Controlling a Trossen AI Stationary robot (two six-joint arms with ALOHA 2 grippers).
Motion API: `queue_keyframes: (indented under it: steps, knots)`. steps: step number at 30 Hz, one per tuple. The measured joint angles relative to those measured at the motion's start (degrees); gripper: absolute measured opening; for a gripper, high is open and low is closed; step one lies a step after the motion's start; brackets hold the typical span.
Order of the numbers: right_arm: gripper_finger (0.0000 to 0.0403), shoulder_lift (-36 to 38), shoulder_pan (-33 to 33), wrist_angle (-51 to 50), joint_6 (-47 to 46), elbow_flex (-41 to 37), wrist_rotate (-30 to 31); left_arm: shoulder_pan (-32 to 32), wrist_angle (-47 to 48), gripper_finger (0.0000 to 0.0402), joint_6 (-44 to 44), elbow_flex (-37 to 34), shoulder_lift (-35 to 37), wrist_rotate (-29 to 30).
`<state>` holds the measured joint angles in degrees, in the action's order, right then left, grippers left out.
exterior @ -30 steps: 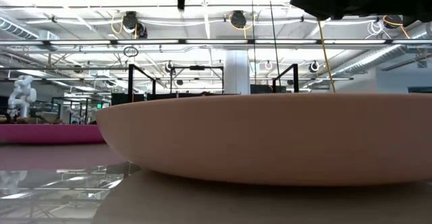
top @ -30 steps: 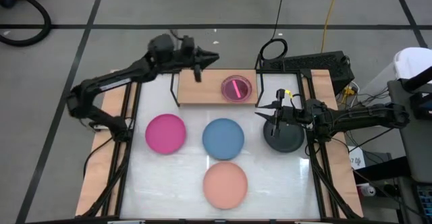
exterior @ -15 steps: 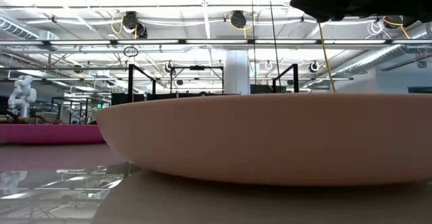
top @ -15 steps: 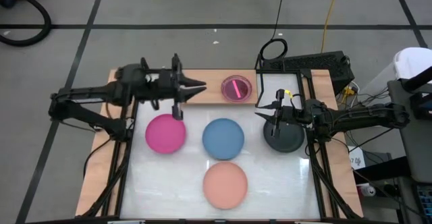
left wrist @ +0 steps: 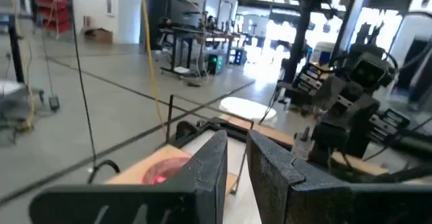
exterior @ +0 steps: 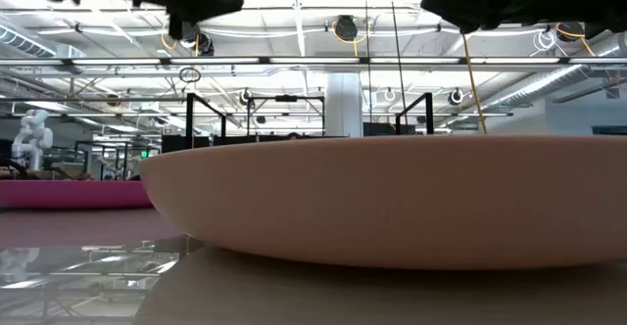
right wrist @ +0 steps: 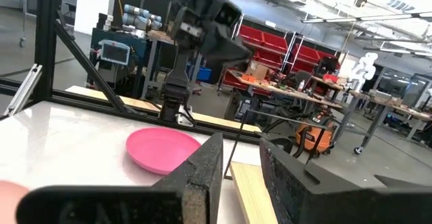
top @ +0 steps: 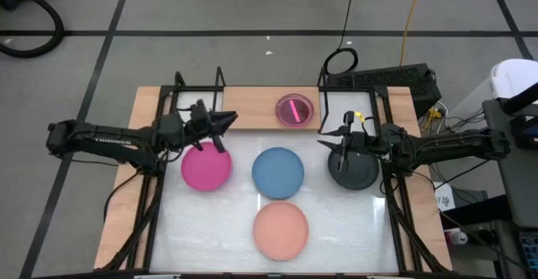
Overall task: Place and stack plates onto a shelf
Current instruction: Put the black plate on the shelf
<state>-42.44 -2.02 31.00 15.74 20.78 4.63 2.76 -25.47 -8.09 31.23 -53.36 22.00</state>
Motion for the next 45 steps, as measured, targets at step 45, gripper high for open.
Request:
queue_keyframes:
  steps: [45]
  knots:
    - [0.0082, -22.90, 17.63, -64.03, -45.29, 14.69, 4.17, -0.10, -5.78, 0.0062, -0.86, -7.48, -6.65, -0.26]
